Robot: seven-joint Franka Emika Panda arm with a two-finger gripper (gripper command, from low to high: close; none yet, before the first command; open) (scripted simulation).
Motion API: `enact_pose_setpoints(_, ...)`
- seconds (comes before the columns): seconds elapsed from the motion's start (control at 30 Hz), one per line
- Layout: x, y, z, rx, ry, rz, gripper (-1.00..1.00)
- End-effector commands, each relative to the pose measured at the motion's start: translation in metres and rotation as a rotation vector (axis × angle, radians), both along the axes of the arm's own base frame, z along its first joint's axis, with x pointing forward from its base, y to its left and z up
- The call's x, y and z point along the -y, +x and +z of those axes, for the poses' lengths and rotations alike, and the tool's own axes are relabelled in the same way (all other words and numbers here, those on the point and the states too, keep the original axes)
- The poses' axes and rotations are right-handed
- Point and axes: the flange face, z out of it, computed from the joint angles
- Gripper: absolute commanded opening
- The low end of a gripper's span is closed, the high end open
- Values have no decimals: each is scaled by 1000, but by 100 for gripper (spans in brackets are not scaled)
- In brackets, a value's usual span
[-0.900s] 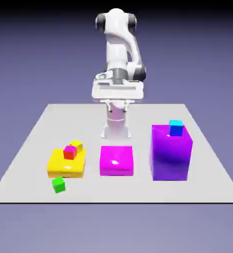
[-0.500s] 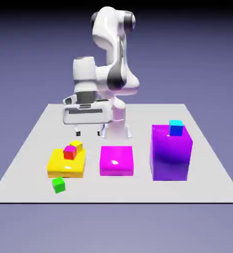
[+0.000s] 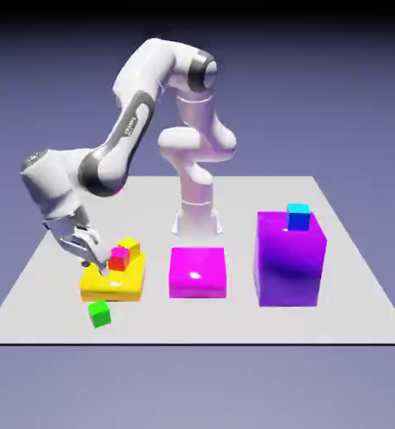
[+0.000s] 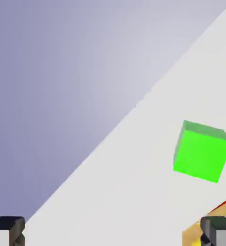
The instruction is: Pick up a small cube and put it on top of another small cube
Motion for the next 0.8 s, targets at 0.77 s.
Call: enact_pose_setpoints(0.77,79,11,-144,-494,415,-70,0)
